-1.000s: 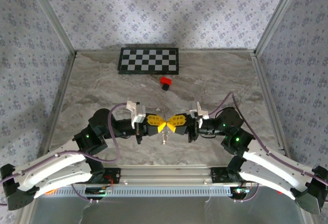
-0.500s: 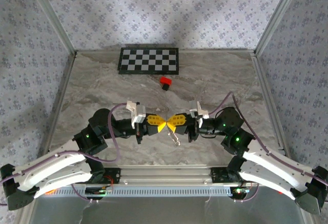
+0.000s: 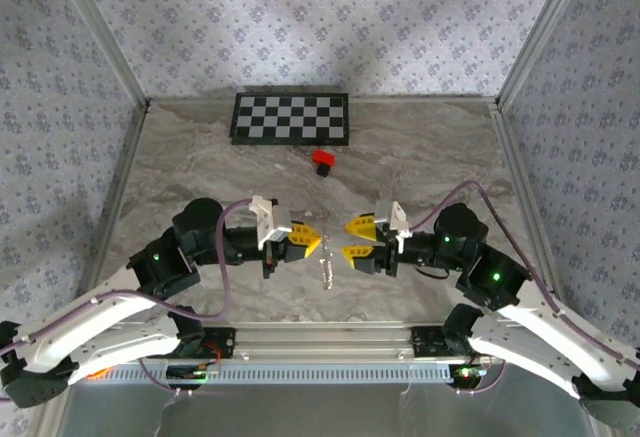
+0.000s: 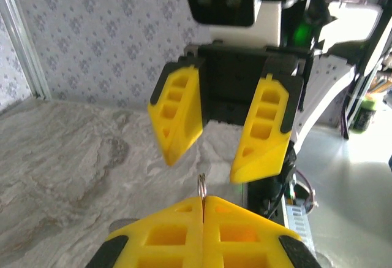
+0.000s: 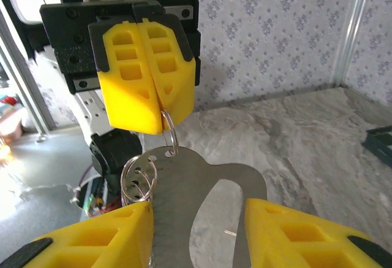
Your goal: Put the keys on the keyring
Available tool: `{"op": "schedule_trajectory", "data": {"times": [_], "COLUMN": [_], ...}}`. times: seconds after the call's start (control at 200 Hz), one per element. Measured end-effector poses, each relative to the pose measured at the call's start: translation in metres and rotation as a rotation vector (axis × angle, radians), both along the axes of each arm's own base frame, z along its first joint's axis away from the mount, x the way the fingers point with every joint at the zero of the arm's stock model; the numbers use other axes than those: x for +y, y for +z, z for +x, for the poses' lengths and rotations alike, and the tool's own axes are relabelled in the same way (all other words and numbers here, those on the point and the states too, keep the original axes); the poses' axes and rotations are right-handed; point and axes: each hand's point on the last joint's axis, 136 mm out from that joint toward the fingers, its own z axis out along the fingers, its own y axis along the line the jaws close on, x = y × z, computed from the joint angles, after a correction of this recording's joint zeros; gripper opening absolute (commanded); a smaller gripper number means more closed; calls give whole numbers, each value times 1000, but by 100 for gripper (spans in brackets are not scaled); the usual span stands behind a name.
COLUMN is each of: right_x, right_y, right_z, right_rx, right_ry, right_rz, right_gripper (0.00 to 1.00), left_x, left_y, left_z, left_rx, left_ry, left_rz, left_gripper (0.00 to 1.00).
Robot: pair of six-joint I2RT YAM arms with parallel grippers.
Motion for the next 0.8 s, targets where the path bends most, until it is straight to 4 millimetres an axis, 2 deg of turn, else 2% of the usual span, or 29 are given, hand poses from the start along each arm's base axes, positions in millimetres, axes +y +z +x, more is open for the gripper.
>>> {"op": "schedule_trajectory", "data": {"times": [0.175,0.35,0.555,0.8], "right_x": [-1,2,10,18], "right_y": [-9,-24,-23,-30], "right_z": [-1,-6,-11,-14], "right_rx": [0,23,25,18], "right_ry": [0,25,53,85], "right_rz": [-71,-131,-154,-181], "right_gripper": [42,36,32,28], "left_x": [-1,3,2,0], "left_y": [-16,-30,-45,-50], "left_z": [1,0,2,1], "left_rx": [6,9,20,24], "left_ry": [-9,-12,-18,-24], "left_rz": [106,182,261,298], "left_gripper": [0,0,0,0]}}
